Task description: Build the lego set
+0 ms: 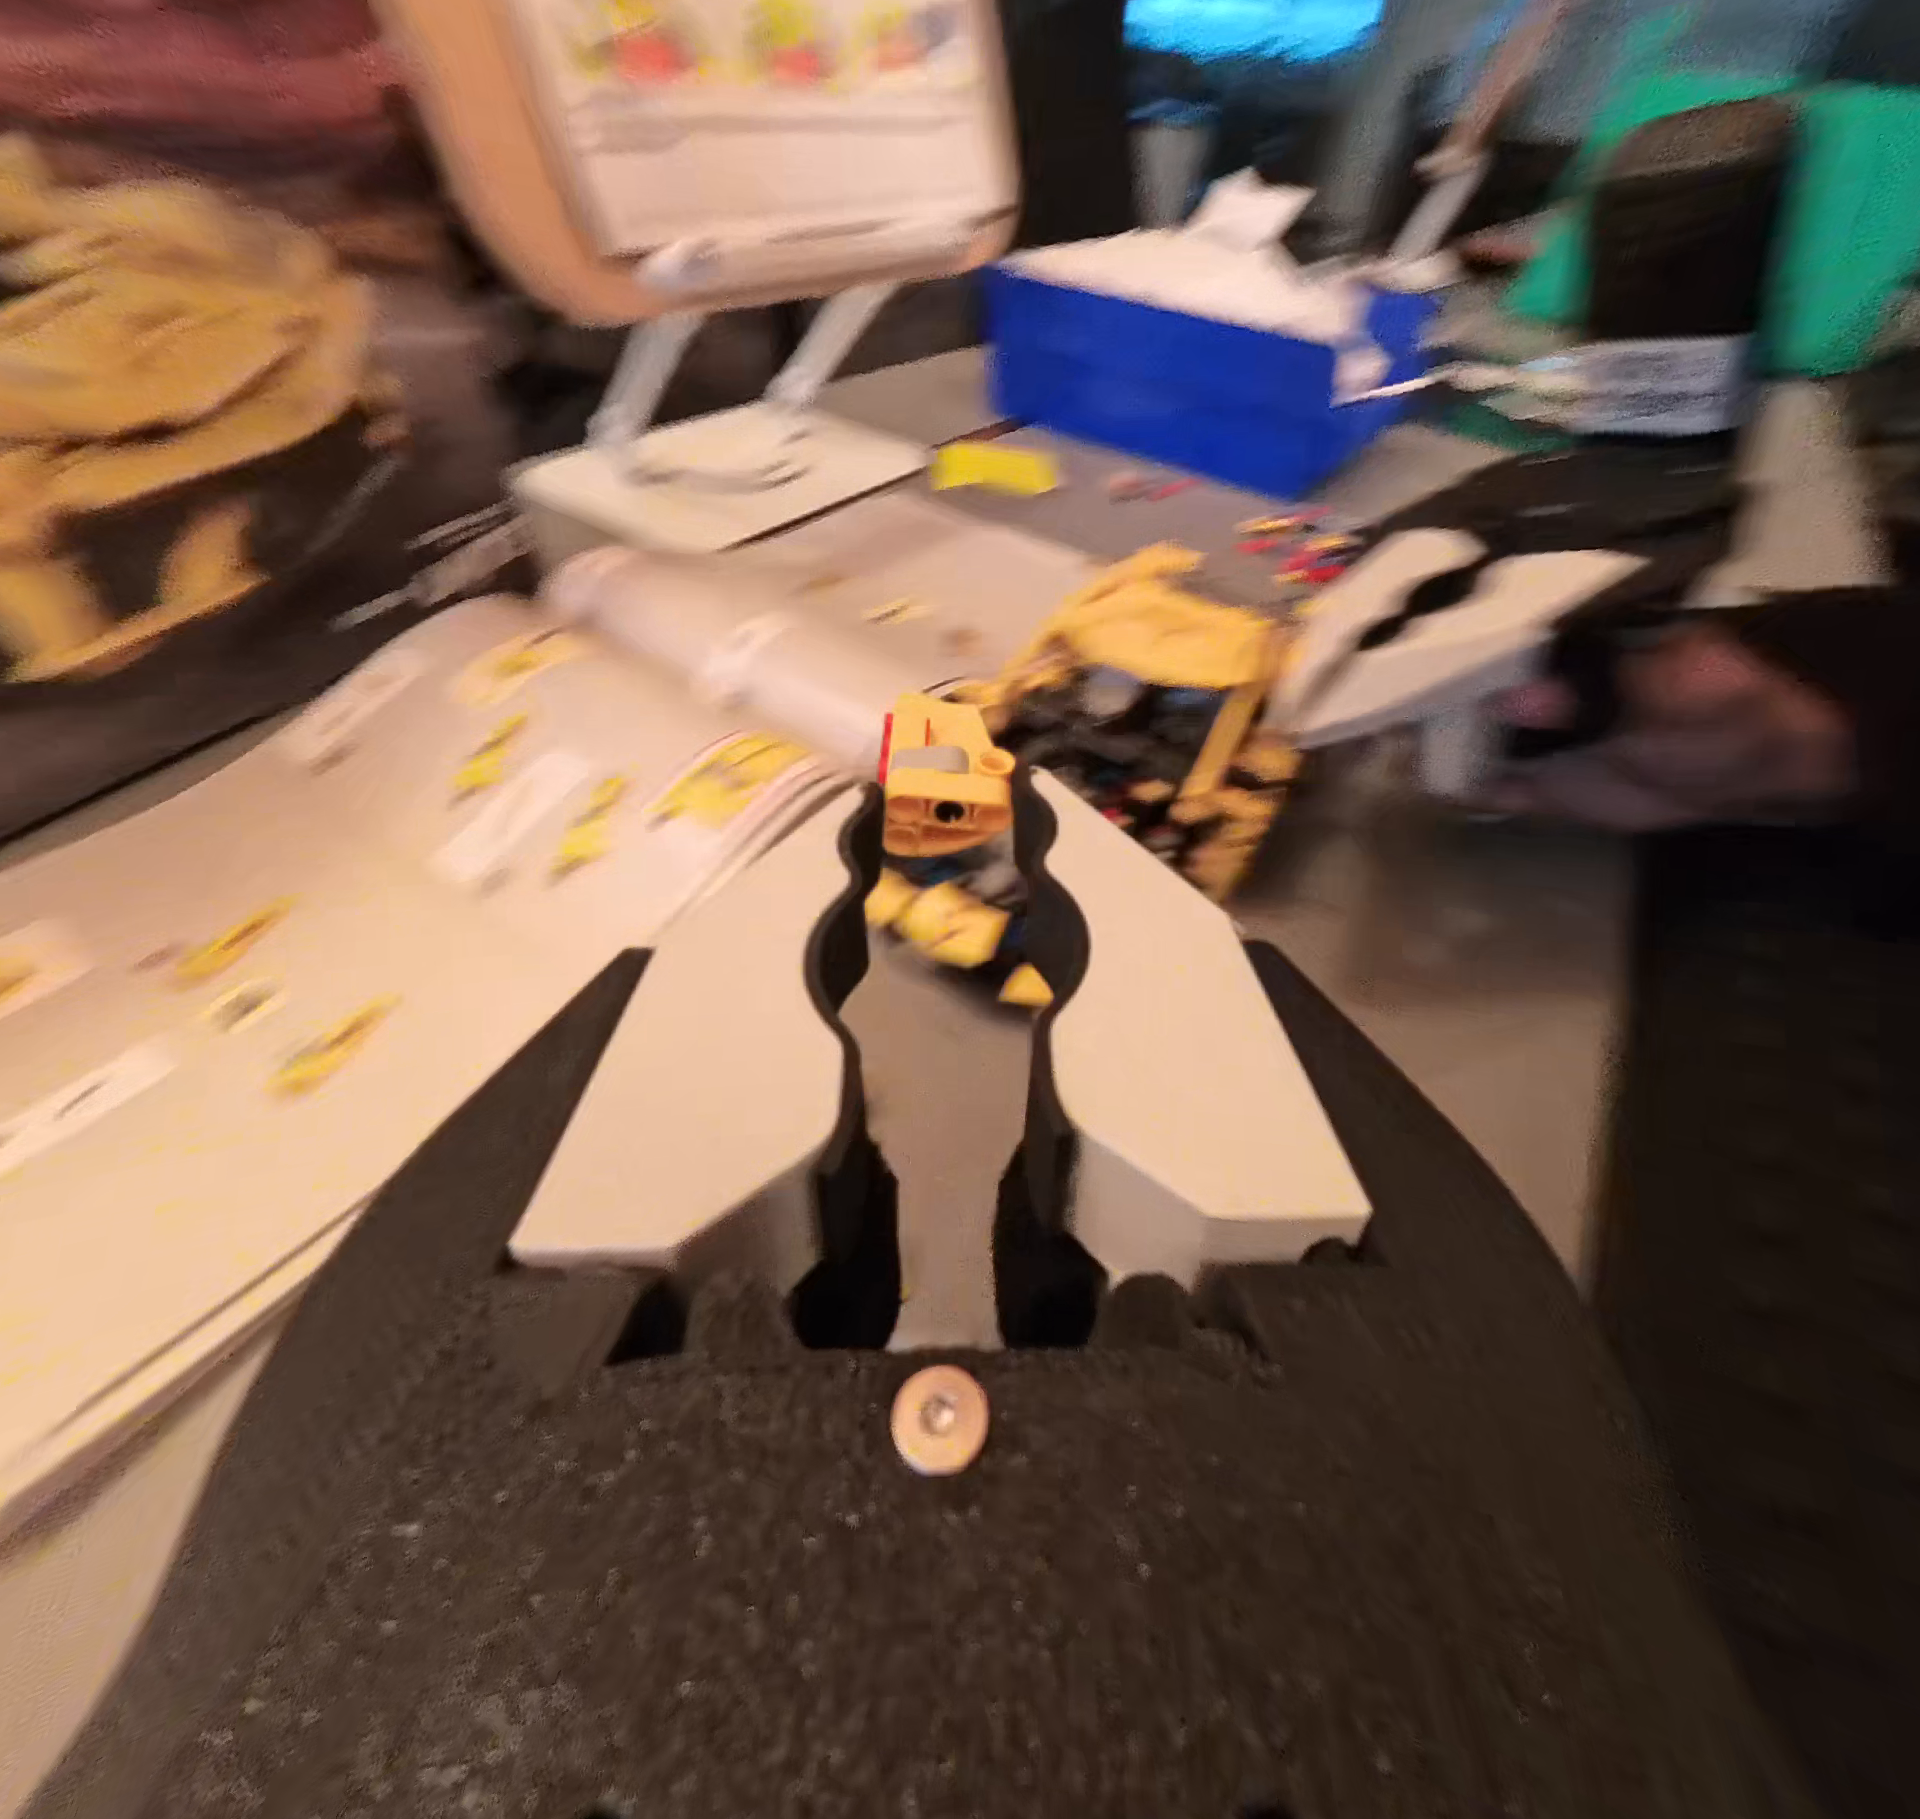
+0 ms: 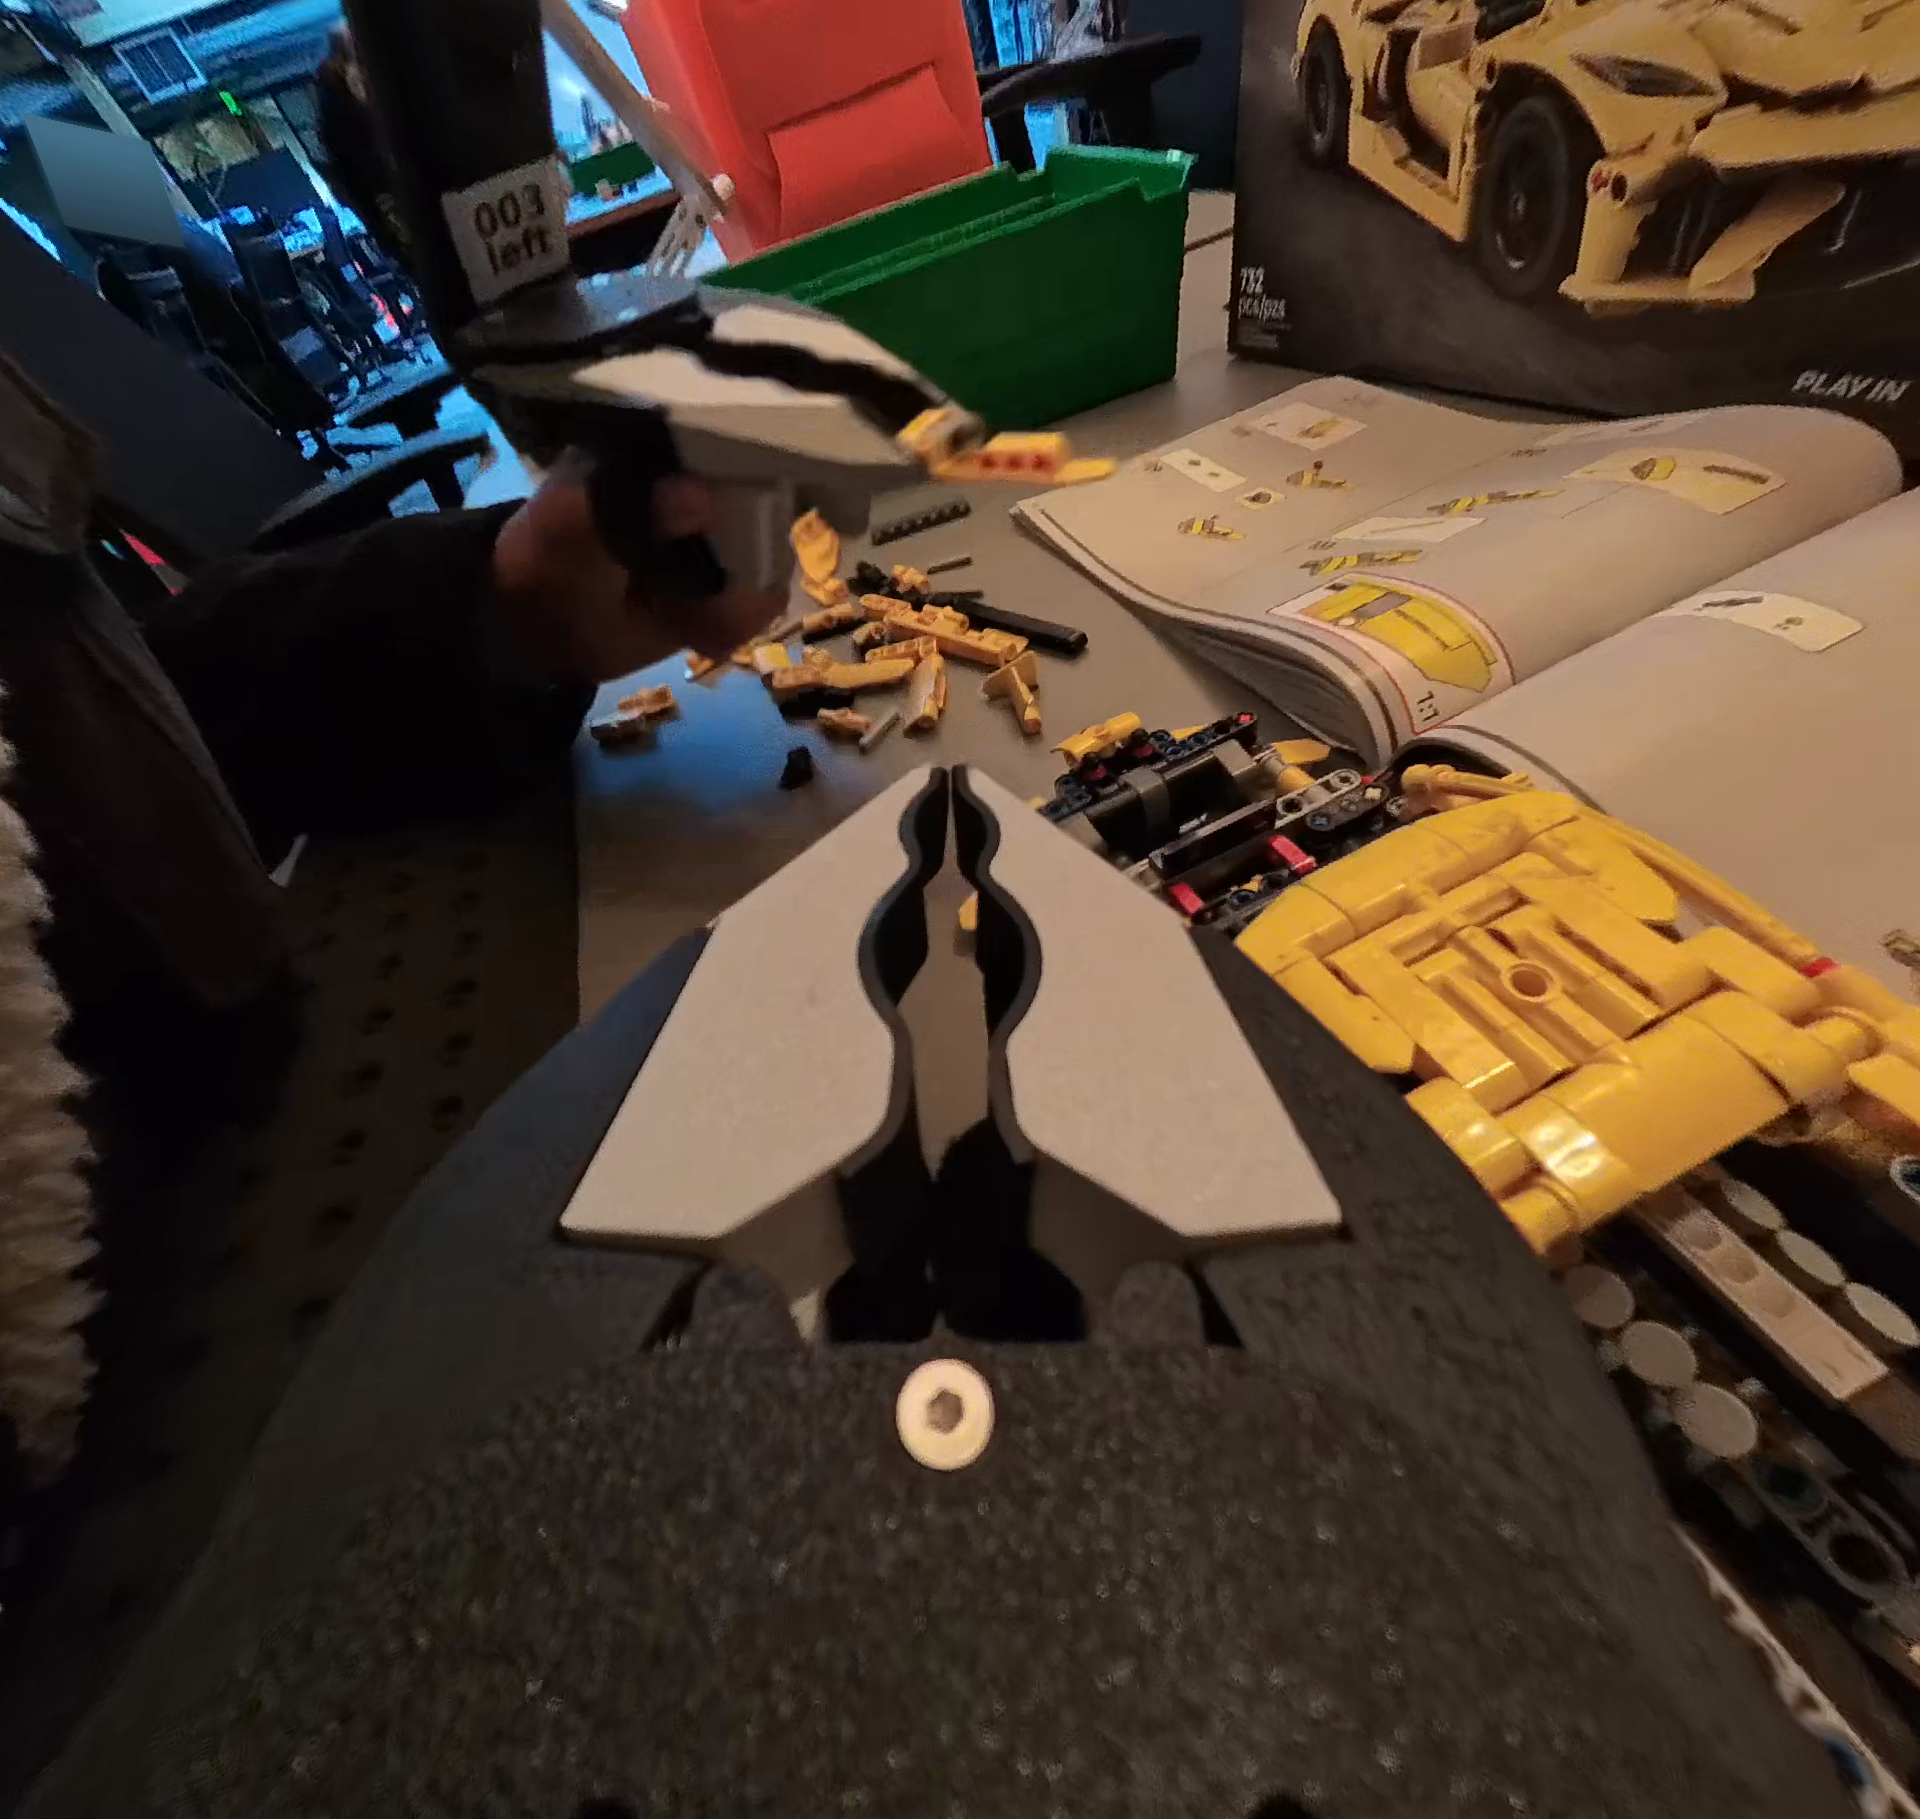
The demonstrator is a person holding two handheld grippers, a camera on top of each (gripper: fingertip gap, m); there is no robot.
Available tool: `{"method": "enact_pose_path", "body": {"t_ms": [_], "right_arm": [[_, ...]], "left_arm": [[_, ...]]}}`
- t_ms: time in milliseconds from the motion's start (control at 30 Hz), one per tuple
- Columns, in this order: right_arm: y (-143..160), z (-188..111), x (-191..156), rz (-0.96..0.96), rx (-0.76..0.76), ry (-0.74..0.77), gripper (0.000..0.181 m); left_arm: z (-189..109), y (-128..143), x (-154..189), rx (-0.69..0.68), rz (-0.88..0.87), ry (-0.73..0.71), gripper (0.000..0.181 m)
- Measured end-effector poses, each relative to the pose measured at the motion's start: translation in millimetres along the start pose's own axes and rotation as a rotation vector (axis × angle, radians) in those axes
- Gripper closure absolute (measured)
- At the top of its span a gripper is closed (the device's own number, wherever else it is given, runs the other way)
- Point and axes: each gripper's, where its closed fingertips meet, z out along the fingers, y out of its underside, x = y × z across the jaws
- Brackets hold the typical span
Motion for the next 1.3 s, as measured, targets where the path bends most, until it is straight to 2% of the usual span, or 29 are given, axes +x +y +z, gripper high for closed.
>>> {"method": "enact_pose_path", "body": {"t_ms": [67, 167, 267, 367, 467, 533, 600, 700, 867, 1000, 1167, 1300], "right_arm": [[-14.1, -12.8, 0.2, -0.015, 0.077, 0.011, 0.179], [-35.0, -54.1, 18.4, 0.012, 0.203, 0.136, 0.175], [-29.0, -111.4, 48.3, 0.102, 0.207, 0.321, 0.169], [-3.3, -195.4, 88.7, 0.156, 0.131, 0.612, 0.165], [43.1, -275.2, 118.0, 0.223, -0.067, 0.801, 0.161], [63.2, -310.7, 131.1, 0.218, -0.151, 0.854, 0.155], [79.2, -328.9, 142.0, 0.231, -0.234, 0.851, 0.152], [90.1, -335.4, 158.6, 0.157, -0.344, 0.817, 0.153], [93.5, -305.7, 168.7, 0.121, -0.395, 0.688, 0.162], [108.6, -301.4, 173.6, 0.159, -0.471, 0.661, 0.163], [111.1, -300.4, 177.1, 0.143, -0.44, 0.68, 0.162], [112.3, -291.8, 170.3, 0.2, -0.426, 0.616, 0.166]], "left_arm": [[8.2, -4.8, 41.3, 0.012, 0.026, 0.167, 0.157], [23.1, 19.2, 88.1, -0.119, 0.067, 0.323, 0.157], [34.9, 47.3, 131.5, -0.256, 0.16, 0.425, 0.156], [48.5, 67.5, 160.5, -0.364, 0.236, 0.477, 0.156], [59.2, 85.0, 171.5, -0.459, 0.242, 0.493, 0.157], [62.6, 90.7, 174.5, -0.484, 0.24, 0.495, 0.156], [64.5, 94.2, 177.4, -0.501, 0.239, 0.496, 0.157], [68.8, 101.9, 181.2, -0.547, 0.251, 0.495, 0.157], [77.8, 107.1, 188.7, -0.579, 0.273, 0.474, 0.157], [82.3, 106.2, 188.4, -0.592, 0.248, 0.449, 0.157], [84.0, 106.0, 190.0, -0.601, 0.244, 0.447, 0.157], [86.0, 105.7, 191.5, -0.605, 0.245, 0.464, 0.157]]}}
